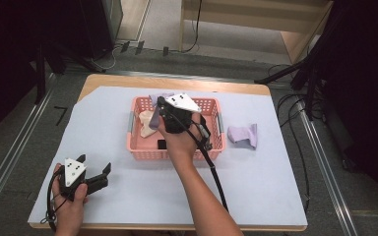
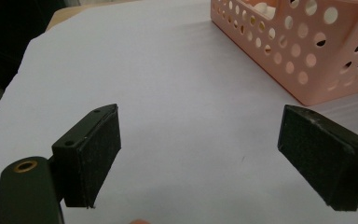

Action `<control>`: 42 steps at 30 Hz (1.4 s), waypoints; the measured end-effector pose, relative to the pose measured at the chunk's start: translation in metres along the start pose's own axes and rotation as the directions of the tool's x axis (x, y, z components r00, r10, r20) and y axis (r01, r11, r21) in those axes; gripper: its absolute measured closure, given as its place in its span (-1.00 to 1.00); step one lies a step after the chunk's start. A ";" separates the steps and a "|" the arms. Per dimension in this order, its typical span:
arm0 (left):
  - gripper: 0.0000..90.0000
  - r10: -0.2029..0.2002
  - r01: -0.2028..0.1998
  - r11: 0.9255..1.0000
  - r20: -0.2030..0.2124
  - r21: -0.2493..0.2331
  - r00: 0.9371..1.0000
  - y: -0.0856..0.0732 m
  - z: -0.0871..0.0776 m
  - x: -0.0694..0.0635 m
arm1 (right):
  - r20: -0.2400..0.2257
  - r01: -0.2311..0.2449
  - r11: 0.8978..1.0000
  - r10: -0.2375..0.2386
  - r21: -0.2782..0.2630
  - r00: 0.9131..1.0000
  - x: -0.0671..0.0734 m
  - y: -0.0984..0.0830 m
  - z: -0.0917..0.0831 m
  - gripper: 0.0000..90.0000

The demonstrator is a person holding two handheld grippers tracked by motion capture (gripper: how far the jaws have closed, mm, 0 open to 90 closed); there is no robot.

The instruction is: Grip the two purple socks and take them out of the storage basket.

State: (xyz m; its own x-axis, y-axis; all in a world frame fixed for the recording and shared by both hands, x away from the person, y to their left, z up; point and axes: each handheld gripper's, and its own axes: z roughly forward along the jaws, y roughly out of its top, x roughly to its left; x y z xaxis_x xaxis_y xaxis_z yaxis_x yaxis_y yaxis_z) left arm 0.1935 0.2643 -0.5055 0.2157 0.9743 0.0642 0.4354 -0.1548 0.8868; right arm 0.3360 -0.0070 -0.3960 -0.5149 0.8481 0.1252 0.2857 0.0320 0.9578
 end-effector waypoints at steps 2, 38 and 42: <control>-0.69 0.000 0.000 1.000 0.000 0.000 1.000 0.000 0.000 0.000 | 0.013 -0.002 1.000 0.002 -0.011 1.000 -0.005 0.003 -0.005 1.00; -0.69 0.017 -0.017 1.000 -0.006 0.006 1.000 0.000 0.000 -0.001 | 0.253 -0.064 0.988 0.097 -0.138 0.963 -0.142 0.014 -0.104 1.00; -0.69 0.018 -0.018 1.000 -0.005 0.004 1.000 0.000 0.000 -0.001 | 0.286 -0.073 0.987 0.111 -0.141 0.952 -0.156 0.010 -0.111 1.00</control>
State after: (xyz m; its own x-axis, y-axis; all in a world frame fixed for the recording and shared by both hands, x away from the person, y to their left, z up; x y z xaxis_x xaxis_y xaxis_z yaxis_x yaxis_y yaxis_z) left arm 0.1932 0.2631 -0.5056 0.2195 0.9721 0.0827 0.4345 -0.1733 0.8838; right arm 0.3292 -0.1979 -0.3770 -0.2270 0.9621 0.1514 0.2055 -0.1046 0.9730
